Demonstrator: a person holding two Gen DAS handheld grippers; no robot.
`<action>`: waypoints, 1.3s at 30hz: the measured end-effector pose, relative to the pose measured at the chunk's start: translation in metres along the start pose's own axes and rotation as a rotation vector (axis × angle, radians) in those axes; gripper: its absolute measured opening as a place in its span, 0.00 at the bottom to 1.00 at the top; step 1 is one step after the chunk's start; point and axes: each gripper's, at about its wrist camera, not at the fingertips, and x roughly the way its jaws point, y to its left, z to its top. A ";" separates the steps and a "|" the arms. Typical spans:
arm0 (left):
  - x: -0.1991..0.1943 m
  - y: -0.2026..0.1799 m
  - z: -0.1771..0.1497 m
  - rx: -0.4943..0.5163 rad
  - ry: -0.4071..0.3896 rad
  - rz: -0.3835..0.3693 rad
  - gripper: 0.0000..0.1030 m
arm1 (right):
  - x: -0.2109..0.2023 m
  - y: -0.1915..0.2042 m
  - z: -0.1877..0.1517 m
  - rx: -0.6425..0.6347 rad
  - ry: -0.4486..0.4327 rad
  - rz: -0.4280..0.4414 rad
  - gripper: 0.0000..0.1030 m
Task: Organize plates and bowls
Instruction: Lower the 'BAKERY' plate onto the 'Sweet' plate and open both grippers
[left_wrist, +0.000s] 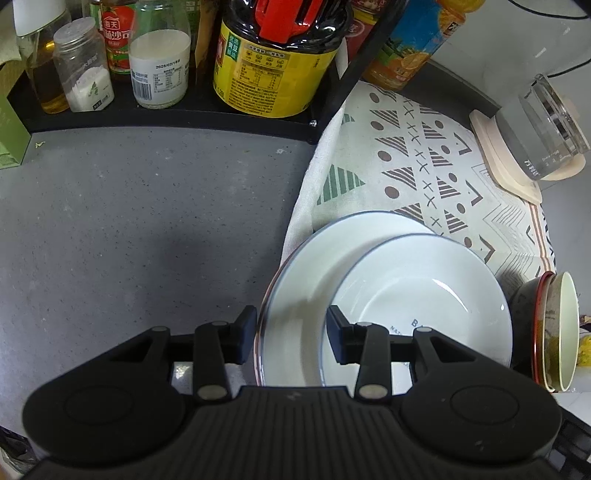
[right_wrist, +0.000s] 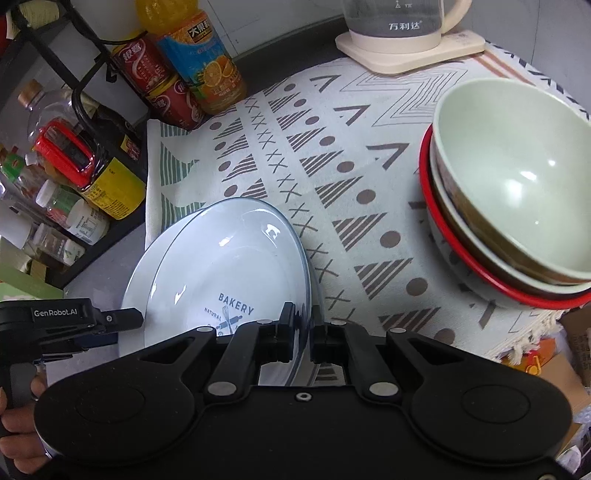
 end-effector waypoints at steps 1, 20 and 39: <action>-0.001 0.000 0.001 -0.006 -0.002 -0.004 0.38 | 0.000 0.000 0.001 -0.001 0.001 -0.011 0.07; 0.014 0.009 -0.001 -0.015 0.026 0.018 0.48 | 0.027 -0.004 -0.005 0.039 0.069 0.000 0.18; 0.014 0.017 0.003 -0.019 -0.007 0.022 0.48 | 0.013 -0.002 -0.005 0.031 0.050 0.011 0.30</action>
